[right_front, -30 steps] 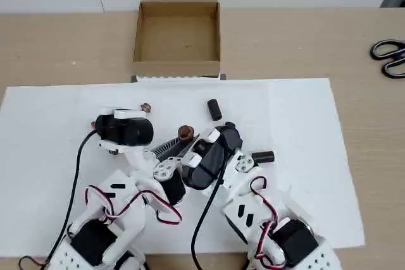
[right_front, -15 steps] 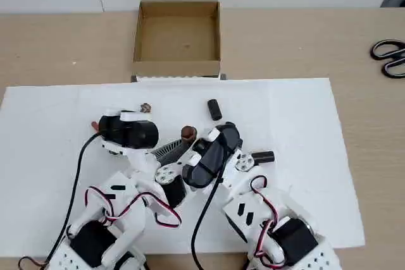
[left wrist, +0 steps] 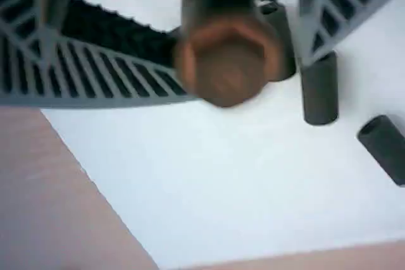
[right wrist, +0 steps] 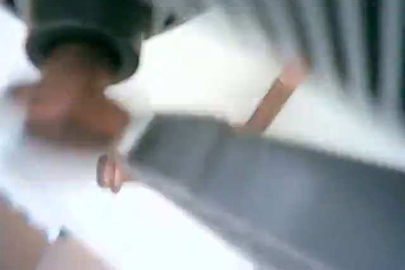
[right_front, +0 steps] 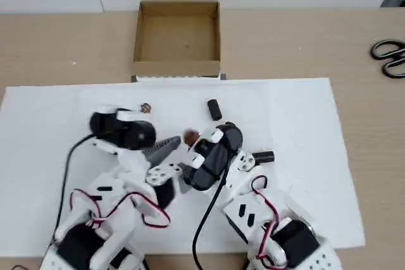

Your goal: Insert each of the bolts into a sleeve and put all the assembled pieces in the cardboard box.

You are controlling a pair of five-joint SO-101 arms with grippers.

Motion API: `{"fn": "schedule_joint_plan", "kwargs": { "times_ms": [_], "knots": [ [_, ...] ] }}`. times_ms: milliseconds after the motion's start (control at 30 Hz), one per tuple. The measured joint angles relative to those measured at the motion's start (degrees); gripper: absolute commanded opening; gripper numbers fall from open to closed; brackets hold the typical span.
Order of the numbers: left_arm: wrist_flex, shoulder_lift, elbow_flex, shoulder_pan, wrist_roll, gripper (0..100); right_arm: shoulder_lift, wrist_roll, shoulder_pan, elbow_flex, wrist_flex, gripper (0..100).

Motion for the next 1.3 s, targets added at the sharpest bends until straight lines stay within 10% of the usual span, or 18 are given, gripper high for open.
{"fn": "schedule_joint_plan", "kwargs": {
  "times_ms": [400, 833, 1300],
  "knots": [
    [3.25, -0.09, -6.59, -1.85, -0.88, 6, 0.00, 0.00, 0.44, 0.09, 0.00, 0.3],
    [-4.84, -0.09, 5.19, -23.82, -15.03, 1, 1.23, -12.04, 10.81, 0.00, 2.20, 0.3],
    [-10.81, 0.00, 22.15, -27.25, -16.44, 1, 51.78, -19.08, 16.44, -45.19, 8.18, 0.4]
  ]
}}
